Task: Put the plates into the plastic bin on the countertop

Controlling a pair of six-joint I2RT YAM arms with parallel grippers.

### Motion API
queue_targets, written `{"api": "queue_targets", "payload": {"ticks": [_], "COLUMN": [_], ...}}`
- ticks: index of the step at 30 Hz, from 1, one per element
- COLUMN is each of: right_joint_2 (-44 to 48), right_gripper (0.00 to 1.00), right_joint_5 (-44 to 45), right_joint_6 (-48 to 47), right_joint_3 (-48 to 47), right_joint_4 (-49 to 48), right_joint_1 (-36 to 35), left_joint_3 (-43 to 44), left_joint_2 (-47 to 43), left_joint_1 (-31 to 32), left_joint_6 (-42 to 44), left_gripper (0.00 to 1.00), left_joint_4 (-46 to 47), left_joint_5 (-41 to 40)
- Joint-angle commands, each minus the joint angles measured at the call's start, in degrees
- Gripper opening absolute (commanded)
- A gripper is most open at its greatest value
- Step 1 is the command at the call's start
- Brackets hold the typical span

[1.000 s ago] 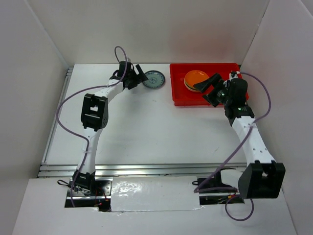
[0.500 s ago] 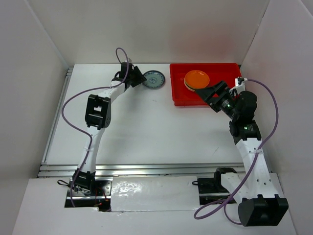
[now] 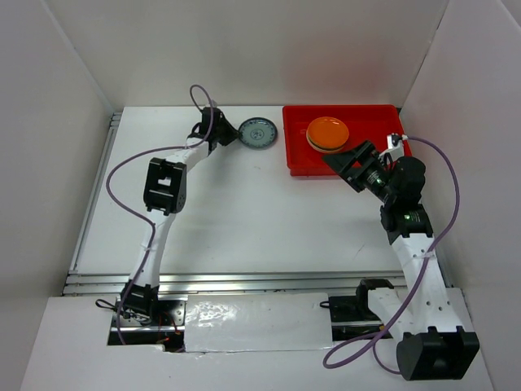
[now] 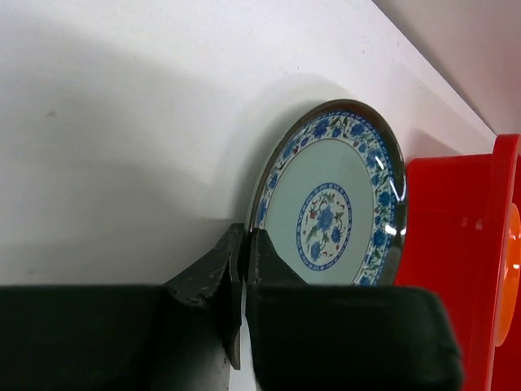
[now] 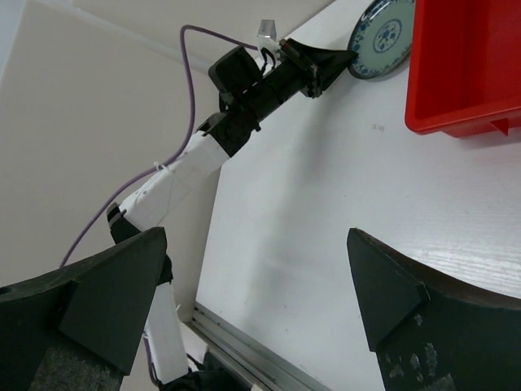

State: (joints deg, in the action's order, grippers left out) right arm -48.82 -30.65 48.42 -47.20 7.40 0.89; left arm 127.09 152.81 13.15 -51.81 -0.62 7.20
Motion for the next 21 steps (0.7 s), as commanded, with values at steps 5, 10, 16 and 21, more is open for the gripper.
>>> {"api": "queue_targets", "payload": {"ticks": [5,10,16,21], "right_joint_2": [-3.02,-9.18,-22.88,-34.57], "right_gripper": [1.00,1.00,1.00,1.00], "right_joint_5": [0.77,2.26,0.77,2.18], "right_joint_6": [-4.21,-6.32,-7.90,-7.21], "right_joint_3": [-0.09,-1.31,-5.09,-11.33], "right_joint_4": [-1.77,-5.46,-14.33,-16.27], "right_joint_1": [-0.62,-4.92,-11.42,-15.82], "left_joint_3": [-26.13,-39.70,-51.84,-53.35], "left_joint_2": [-19.09,-40.64,-55.07,-61.13], "left_joint_1": [-1.55,-1.37,-0.49,3.63], "left_joint_6": [-0.05,4.61,10.67,13.31], "left_gripper": [0.00,0.00,0.00,0.00], "left_joint_4": [4.32,0.80,-3.50,-10.70], "left_joint_5": [-5.07,-6.94,1.05,0.18]}}
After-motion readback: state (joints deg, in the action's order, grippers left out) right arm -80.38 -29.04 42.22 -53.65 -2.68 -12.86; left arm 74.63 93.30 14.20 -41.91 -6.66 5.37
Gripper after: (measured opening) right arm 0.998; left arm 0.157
